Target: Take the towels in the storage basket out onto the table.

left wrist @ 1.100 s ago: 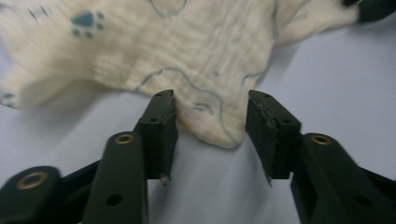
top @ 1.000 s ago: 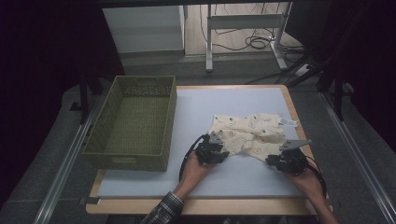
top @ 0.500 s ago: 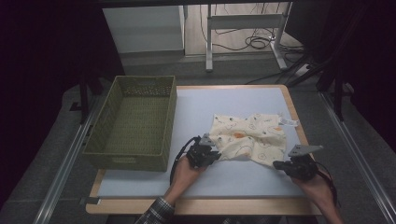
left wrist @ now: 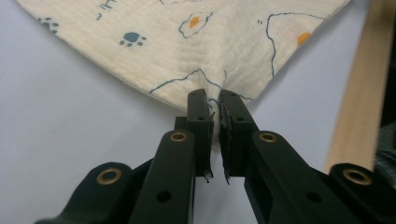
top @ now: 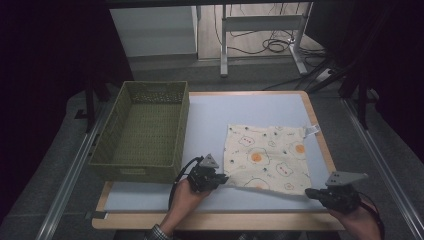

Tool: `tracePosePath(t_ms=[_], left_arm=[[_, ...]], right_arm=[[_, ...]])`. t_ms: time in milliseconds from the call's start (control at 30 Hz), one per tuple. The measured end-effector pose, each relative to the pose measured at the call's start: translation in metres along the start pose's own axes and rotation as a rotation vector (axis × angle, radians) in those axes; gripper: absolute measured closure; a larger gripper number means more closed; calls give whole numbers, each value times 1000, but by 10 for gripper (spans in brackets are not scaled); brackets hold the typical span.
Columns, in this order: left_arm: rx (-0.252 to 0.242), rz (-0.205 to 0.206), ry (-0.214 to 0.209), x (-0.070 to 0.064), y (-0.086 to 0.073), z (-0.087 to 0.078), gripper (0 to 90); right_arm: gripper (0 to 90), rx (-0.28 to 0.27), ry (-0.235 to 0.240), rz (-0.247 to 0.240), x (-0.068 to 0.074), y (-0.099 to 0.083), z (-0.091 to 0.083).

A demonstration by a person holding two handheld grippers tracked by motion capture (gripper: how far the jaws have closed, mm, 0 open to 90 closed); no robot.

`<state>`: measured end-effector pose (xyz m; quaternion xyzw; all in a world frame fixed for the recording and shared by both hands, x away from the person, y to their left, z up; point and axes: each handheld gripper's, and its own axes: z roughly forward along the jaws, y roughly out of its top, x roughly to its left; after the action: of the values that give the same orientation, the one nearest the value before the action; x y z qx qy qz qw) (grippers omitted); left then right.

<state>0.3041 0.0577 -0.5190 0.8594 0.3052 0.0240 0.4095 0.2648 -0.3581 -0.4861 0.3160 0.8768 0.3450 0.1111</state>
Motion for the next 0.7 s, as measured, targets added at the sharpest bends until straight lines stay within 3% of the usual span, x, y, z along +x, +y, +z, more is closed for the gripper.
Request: tracePosePath(t_ms=[100,300,500,567,633,700], left_arm=[[9,4,-13,-6,-5,2,817],[-16,7,35,-4,-1,2,502],[-37,-18,90,11,12,8,398],[-37,-26,103,18,17,14,369],[-43,-33,102,23,22,20,348],[-39,-21,117,28,27,26,336]], right_arm=[[884,12,8,3,6,-6,-6],[857,5,22,22,9,-15,-12],[666,-32,-29,34,-3,-6,-12],[585,-33,-37,51,-9,-2,-7],[558,-33,-59,56,-14,3,0],[489,-28,-72,57,-21,9,11]])
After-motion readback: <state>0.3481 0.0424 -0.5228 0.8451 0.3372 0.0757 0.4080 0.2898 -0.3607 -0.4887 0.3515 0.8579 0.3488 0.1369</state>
